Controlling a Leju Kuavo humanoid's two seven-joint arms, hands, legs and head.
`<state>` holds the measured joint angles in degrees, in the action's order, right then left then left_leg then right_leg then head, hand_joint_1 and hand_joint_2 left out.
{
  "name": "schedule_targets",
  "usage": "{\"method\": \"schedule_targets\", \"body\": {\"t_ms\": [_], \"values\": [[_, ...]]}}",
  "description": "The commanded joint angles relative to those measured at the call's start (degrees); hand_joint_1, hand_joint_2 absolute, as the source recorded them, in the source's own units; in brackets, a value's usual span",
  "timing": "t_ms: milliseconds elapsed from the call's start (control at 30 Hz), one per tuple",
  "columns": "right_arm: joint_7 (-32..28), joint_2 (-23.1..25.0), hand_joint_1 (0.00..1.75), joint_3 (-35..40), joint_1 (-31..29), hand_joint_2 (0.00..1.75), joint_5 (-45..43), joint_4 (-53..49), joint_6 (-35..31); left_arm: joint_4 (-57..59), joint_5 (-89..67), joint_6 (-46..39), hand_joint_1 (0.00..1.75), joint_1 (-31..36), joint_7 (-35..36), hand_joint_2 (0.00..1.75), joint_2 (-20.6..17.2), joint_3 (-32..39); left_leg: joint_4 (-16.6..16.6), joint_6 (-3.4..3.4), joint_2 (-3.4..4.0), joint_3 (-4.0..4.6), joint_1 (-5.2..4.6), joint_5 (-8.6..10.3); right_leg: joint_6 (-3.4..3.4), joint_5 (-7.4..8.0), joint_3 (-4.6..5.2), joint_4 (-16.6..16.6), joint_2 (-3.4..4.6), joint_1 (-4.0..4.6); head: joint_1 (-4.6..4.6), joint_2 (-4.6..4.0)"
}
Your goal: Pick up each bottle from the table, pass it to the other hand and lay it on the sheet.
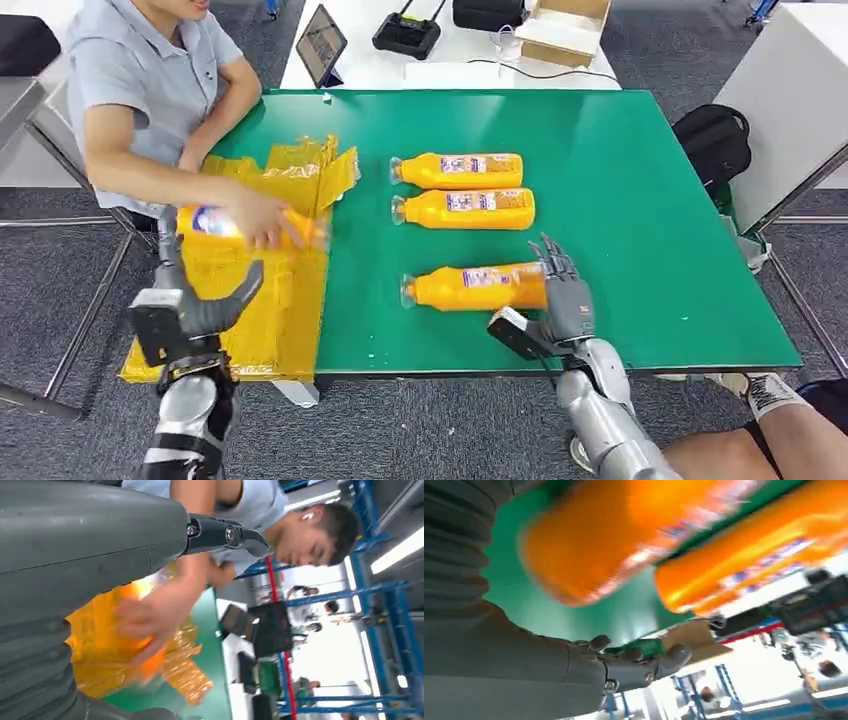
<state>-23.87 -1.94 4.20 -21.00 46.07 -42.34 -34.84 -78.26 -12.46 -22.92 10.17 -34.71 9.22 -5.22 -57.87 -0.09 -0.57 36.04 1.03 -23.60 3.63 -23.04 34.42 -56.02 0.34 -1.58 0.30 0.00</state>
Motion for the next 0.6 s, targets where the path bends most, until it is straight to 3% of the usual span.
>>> {"method": "schedule_targets", "body": {"t_ms": [33,600], "values": [[1.3,-1.7,0.00,-1.3,-5.4,1.75,-0.1,8.7,3.5,9.4,1.1,-0.1,0.00,4.2,0.0,1.75,-0.4,-1.6,0.0,0.05,0.07,-0.26,0.02,-0.11,-0.21,-0.09,-0.26,0.0,-0.02,0.07,0.00,0.00],[3.0,-1.8,0.00,1.6,-7.4,1.75,1.9,12.2,6.2,9.4,2.1,1.4,0.00,5.3,1.0,1.75,-0.4,-3.3,0.0,0.04,0.08,-0.10,0.02,-0.06,-0.16,-0.06,-0.08,0.0,0.02,0.05,0.00,0.00]]}}
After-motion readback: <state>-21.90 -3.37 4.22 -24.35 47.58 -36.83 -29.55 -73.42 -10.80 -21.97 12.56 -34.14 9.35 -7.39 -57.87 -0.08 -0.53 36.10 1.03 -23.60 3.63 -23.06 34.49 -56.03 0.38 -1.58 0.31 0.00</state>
